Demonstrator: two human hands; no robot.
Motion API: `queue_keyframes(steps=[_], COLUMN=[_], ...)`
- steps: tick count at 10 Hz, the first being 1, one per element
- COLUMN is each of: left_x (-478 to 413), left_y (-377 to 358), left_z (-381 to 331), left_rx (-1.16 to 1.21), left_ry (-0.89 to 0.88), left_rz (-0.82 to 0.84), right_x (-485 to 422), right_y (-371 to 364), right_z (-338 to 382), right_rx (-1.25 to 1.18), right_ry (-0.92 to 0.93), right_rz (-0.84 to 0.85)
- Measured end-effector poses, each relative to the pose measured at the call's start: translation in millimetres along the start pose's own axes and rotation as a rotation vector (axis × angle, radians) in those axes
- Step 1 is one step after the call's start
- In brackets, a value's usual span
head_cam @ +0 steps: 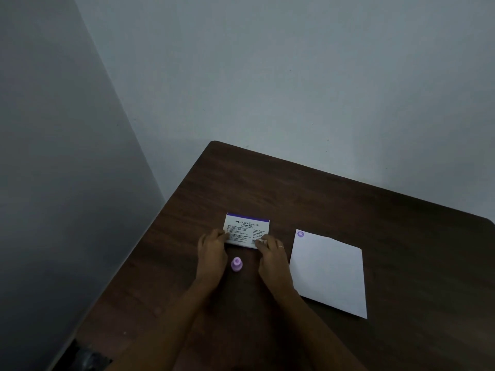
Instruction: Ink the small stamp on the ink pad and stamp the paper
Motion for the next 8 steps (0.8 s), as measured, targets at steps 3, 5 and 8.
queue_keyframes(steps=[3,5,8], left_x=[-3,-7,-16], left_y=[-3,4,26], left_z=[-10,-24,-57], left_rx=[-0.295,-0.451,-0.542], left_ry=[-0.171,-0.122,-0.109], left_rz=[-0.086,0.035,0.077], right_x=[-2,1,-8], right_y=[-6,0,39], right_z=[3,8,-2], right_rx=[0.239,0.135,-0.157], right_ry=[0.096,0.084,-0.077], right_rz=[0.092,0.128,-0.084])
Point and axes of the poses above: each hand's wrist, its own x-axis away from the middle knuckle, its own y-axis out of the back of the hand, z = x × y, the point moved 4 cm from there along -x, towards the middle knuckle, and after that the axes turned 14 degrees about y, right-handed, at the moved point
